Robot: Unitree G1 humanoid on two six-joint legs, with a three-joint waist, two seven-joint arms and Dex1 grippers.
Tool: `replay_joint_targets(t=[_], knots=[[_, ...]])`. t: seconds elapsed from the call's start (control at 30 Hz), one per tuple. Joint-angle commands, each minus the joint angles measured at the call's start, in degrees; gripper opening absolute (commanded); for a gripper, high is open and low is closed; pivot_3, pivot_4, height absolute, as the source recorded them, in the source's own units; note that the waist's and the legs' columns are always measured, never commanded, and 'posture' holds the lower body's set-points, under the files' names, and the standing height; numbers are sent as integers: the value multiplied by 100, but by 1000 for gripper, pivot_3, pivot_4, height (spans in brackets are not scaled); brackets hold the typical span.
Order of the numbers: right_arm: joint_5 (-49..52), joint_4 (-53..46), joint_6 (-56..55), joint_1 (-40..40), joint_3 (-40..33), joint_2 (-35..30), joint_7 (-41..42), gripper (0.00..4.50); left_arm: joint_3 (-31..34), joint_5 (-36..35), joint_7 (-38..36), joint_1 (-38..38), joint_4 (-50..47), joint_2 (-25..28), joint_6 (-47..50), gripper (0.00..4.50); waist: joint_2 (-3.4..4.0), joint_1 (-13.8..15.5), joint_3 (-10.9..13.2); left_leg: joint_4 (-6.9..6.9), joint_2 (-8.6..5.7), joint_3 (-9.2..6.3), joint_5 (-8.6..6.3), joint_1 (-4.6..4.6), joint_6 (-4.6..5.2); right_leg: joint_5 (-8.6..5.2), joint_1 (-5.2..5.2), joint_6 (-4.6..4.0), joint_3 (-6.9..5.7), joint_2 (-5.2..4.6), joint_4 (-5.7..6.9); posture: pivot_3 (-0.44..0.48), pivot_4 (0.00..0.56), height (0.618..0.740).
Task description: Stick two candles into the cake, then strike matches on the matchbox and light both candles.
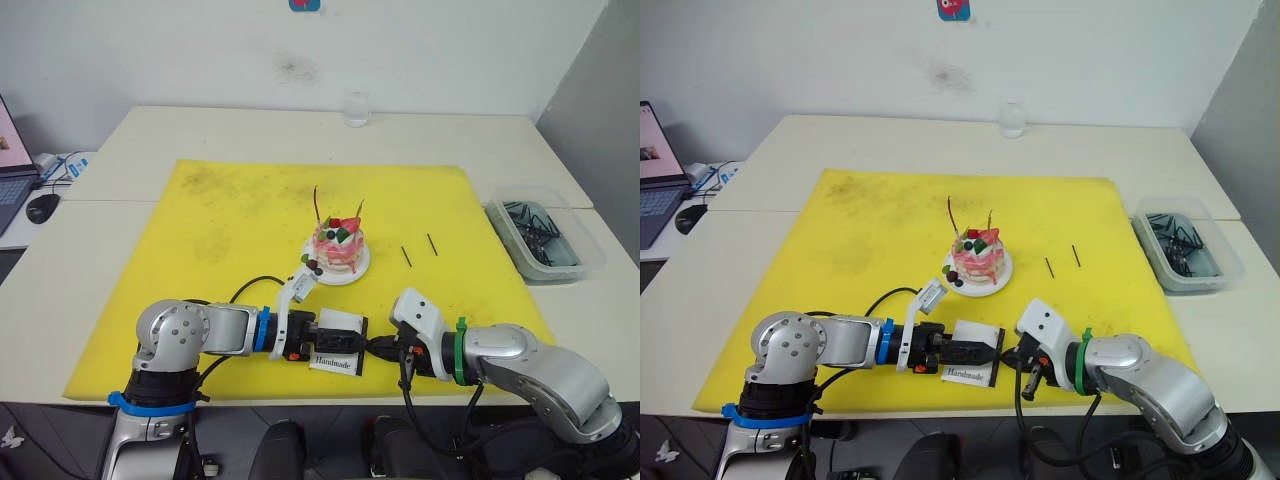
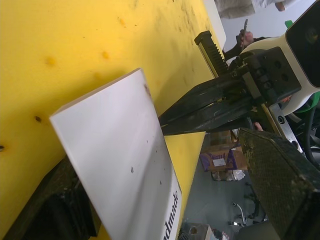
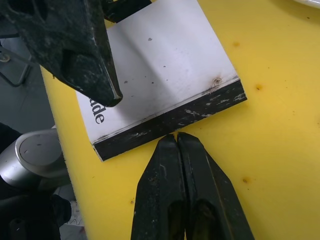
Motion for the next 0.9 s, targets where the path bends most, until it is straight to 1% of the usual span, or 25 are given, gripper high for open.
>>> replay_joint_targets(t=[0.03, 0.1, 0.13, 0.37, 0.47, 0.5, 0.73, 0.9], knots=[[17, -112, -13, -36, -24, -39, -18, 0, -176, 114, -36, 76, -31, 79, 82, 4059, 0, 0, 0, 0, 0, 0, 0, 0, 0, 0, 0, 0, 0, 0, 0, 0, 150, 740], [24, -126, -8, -20, -43, -52, -20, 0, -205, 162, -59, 95, -41, 100, 49, 3658, 0, 0, 0, 0, 0, -1, 0, 0, 0, 0, 0, 0, -1, 0, 0, 0, 150, 740], [28, -134, -2, -14, -47, -49, -27, 0, -239, 202, -72, 104, -51, 115, 11, 3388, 0, 0, 0, -1, 0, -1, 0, 0, 0, 0, 0, -1, -1, 0, 0, 0, 150, 740], [73, -191, 62, 27, -77, 12, -99, 0, -359, 374, -140, 162, -95, 156, -164, 1282, 0, 0, 0, -5, 1, -1, 0, -2, 0, -4, -2, -2, -1, 0, -1, 0, 150, 740], [90, -200, 90, 38, -86, 44, -139, 0, -341, 407, -152, 186, -97, 145, -192, 288, 0, 0, 0, -5, 0, 0, 0, -2, 0, -4, -2, -2, 0, -1, -2, 0, 150, 740], [93, -197, 96, 38, -83, 53, -150, 0, -331, 412, -163, 187, -87, 150, -204, 35, 0, 0, 0, -5, 0, -1, 0, -2, 0, -4, -2, -2, -1, -2, -1, 0, 150, 740], [94, -187, 110, 28, -86, 53, -161, 0, -128, 286, -227, 105, -20, 92, -125, 35, 0, 0, 0, -4, 0, -1, 0, -1, 0, -3, -2, -1, -2, -2, 0, 0, 150, 740], [58, -145, 85, 8, -64, 55, -165, 0, -180, 359, -197, 136, -8, 16, -108, 35, 0, 0, 0, -5, 1, -2, 0, -1, 0, -3, -2, -1, -2, -2, 0, 0, 150, 740]])
